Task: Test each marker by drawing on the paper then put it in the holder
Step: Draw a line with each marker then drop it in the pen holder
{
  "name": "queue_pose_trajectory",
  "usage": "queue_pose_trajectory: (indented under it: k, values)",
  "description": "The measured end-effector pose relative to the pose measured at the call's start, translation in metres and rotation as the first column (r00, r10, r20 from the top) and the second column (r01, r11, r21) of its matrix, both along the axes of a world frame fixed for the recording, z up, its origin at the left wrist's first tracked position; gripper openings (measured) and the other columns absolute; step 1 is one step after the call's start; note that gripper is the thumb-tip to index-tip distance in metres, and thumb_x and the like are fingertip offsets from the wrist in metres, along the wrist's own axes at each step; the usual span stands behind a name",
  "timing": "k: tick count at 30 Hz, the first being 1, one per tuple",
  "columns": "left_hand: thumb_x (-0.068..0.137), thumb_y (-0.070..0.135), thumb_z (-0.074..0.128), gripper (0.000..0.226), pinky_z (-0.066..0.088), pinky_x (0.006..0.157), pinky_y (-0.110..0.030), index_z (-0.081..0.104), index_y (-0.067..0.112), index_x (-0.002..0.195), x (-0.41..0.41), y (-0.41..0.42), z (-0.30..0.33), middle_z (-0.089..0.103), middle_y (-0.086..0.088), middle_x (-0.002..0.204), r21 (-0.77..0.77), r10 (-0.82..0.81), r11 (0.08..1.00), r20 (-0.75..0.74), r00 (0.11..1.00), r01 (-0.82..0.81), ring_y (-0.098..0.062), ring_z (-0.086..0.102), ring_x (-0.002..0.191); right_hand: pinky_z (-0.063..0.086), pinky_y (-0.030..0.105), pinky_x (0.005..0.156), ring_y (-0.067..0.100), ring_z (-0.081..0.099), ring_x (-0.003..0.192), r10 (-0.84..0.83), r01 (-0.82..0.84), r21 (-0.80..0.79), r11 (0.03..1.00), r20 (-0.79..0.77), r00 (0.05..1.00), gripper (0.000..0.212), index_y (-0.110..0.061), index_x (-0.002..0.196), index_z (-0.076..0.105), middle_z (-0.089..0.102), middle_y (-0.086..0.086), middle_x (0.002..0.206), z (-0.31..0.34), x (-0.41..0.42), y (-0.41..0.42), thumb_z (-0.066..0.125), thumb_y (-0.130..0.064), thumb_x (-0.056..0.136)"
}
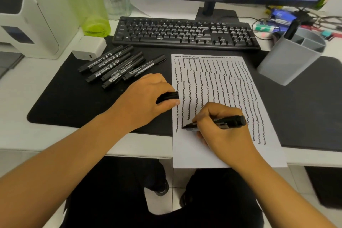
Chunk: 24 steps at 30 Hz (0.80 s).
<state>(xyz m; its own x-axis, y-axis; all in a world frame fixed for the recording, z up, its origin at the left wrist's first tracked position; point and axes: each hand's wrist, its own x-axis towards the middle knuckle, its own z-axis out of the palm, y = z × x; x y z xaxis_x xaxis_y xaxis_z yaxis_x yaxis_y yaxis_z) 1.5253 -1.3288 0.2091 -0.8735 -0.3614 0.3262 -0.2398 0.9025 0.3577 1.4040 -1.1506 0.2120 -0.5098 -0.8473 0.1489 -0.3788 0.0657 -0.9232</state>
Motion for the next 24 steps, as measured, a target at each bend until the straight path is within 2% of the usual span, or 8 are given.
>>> queue_pose_trajectory:
  k: [9, 15, 18, 20, 24]
  values:
    - [0.086, 0.051, 0.054, 0.038, 0.040, 0.069, -0.022, 0.068, 0.019, 0.101, -0.001, -0.002, 0.001, 0.057, 0.006, 0.091, 0.002, 0.006, 1.000, 0.021, 1.000, -0.006, -0.006, 0.044, 0.079, 0.048, 0.017, 0.050, 0.014, 0.062, 0.056, 0.053, -0.053, 0.016, 0.998, -0.010, 0.999, 0.027, -0.020, 0.062, 0.066, 0.066, -0.003, 0.063, 0.004, 0.000, 0.002, 0.053, -0.036, 0.079]
    - [0.086, 0.051, 0.054, 0.036, 0.040, 0.068, -0.021, 0.067, 0.021, 0.100, -0.001, -0.001, 0.001, 0.056, 0.007, 0.090, 0.012, 0.011, 1.000, 0.022, 1.000, -0.011, -0.005, 0.044, 0.079, 0.047, 0.014, 0.048, 0.011, 0.063, 0.053, 0.070, -0.070, -0.017, 0.997, 0.017, 0.997, 0.027, -0.013, 0.064, 0.068, 0.068, -0.001, 0.063, 0.004, 0.000, 0.003, 0.054, -0.033, 0.077]
    - [0.086, 0.051, 0.055, 0.036, 0.039, 0.069, -0.021, 0.068, 0.020, 0.100, -0.001, -0.002, 0.001, 0.057, 0.006, 0.090, 0.024, 0.004, 1.000, 0.009, 1.000, -0.004, -0.004, 0.043, 0.078, 0.046, 0.016, 0.044, 0.007, 0.058, 0.046, -0.032, 0.070, -0.222, 0.973, 0.170, 0.985, 0.026, -0.013, 0.065, 0.069, 0.065, 0.000, 0.057, 0.005, -0.007, 0.004, 0.051, -0.025, 0.079]
    - [0.086, 0.051, 0.056, 0.038, 0.042, 0.070, -0.022, 0.069, 0.019, 0.102, 0.000, -0.001, 0.004, 0.058, 0.006, 0.091, 0.035, -0.002, 0.999, 0.019, 1.000, 0.001, -0.003, 0.043, 0.076, 0.044, 0.017, 0.043, 0.013, 0.056, 0.042, -0.101, 0.193, -0.347, 0.918, 0.265, 0.959, 0.028, -0.021, 0.063, 0.070, 0.065, -0.001, 0.055, 0.010, -0.014, 0.008, 0.048, -0.020, 0.081]
    - [0.087, 0.052, 0.055, 0.040, 0.037, 0.068, -0.013, 0.068, 0.020, 0.106, 0.004, 0.000, 0.013, 0.058, 0.009, 0.093, 0.085, -0.031, 0.996, -0.033, 0.999, 0.034, 0.004, 0.047, 0.074, 0.040, 0.017, 0.042, 0.014, 0.052, 0.041, -0.226, 0.344, -0.310, 0.886, 0.359, 0.906, 0.027, -0.023, 0.064, 0.070, 0.064, 0.002, 0.053, 0.027, -0.024, 0.010, 0.050, -0.022, 0.083]
